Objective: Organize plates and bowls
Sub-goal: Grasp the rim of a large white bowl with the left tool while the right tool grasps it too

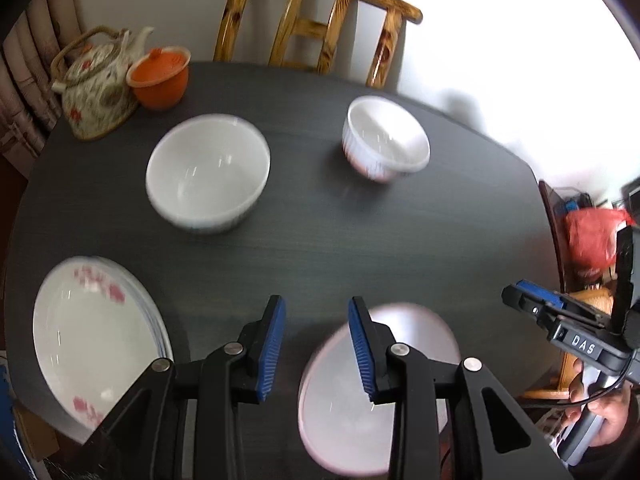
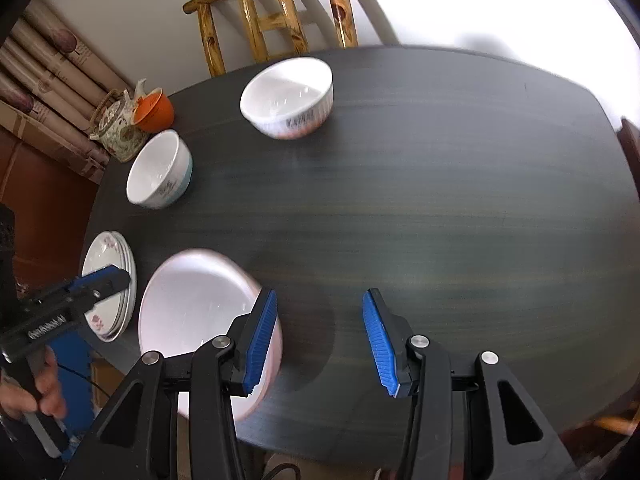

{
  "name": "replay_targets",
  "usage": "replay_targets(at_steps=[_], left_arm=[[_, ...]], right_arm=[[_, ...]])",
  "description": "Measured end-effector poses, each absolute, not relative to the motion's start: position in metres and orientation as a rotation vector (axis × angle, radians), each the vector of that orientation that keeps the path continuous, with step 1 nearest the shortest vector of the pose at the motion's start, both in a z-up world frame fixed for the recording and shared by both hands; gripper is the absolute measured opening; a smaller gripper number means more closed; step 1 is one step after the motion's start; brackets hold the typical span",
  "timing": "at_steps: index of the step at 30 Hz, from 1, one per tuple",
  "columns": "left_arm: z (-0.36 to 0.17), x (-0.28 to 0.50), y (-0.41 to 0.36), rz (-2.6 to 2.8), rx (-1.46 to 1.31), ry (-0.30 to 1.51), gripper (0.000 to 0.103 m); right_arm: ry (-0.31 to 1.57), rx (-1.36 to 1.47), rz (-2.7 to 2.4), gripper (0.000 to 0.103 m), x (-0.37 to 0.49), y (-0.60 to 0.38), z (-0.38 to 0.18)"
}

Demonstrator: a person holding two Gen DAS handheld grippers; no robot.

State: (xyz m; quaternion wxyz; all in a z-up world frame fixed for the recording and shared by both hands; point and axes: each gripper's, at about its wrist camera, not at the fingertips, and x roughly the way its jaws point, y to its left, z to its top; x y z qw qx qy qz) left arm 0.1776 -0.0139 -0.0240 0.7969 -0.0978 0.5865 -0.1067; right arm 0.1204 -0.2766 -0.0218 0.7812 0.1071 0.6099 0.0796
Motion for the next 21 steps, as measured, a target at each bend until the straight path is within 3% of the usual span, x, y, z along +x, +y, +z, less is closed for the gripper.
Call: replay_targets(at_steps=[15,21], left_arm=[[-0.056,0.312,-0.061,-0.176,-0.174,1.221,0.033],[-0.079,0.343,-0.075,-0.197,-0.171,1.267,0.033]], right_arm=[[1.273,0.283,0.193,0.042,0.252,-0.316,-0.045],[1.3,0.262,0.206,0.036,0.291,-0.304,-0.064]])
